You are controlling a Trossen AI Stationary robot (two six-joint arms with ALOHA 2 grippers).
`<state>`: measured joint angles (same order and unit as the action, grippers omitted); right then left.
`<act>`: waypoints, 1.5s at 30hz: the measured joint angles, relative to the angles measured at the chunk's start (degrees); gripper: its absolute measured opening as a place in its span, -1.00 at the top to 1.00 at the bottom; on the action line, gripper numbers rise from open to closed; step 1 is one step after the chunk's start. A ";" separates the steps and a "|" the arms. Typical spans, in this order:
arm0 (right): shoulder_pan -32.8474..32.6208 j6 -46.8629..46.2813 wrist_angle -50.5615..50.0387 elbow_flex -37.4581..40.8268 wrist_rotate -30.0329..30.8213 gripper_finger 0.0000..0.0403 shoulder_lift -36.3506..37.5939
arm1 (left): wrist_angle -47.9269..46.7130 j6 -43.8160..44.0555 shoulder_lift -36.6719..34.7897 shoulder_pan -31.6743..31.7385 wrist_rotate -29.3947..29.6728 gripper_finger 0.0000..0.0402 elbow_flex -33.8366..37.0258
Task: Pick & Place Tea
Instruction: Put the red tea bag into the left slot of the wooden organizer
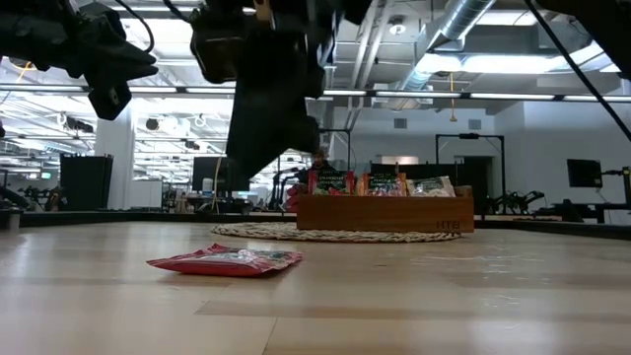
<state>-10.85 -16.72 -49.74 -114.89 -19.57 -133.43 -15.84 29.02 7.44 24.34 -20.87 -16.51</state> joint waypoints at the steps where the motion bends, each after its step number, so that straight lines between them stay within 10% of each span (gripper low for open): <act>1: 0.02 0.03 -0.02 0.00 -0.22 0.45 0.06 | 0.00 -0.02 0.00 0.01 0.01 0.75 0.00; 11: -0.70 1.04 0.50 0.09 -1.51 0.38 -0.06 | -0.38 -0.45 0.00 0.00 0.01 0.75 0.00; 24: -2.15 0.64 1.82 0.09 1.50 -0.28 -0.06 | -0.39 -1.36 0.00 0.02 0.03 0.75 0.00; 45: -2.17 0.64 0.93 0.81 9.48 -0.29 -0.04 | -0.41 -1.38 0.00 0.02 0.03 0.75 0.00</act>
<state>-13.02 -16.08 -48.80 -114.08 -10.09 -133.47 -16.25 27.64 7.44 24.36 -20.84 -16.51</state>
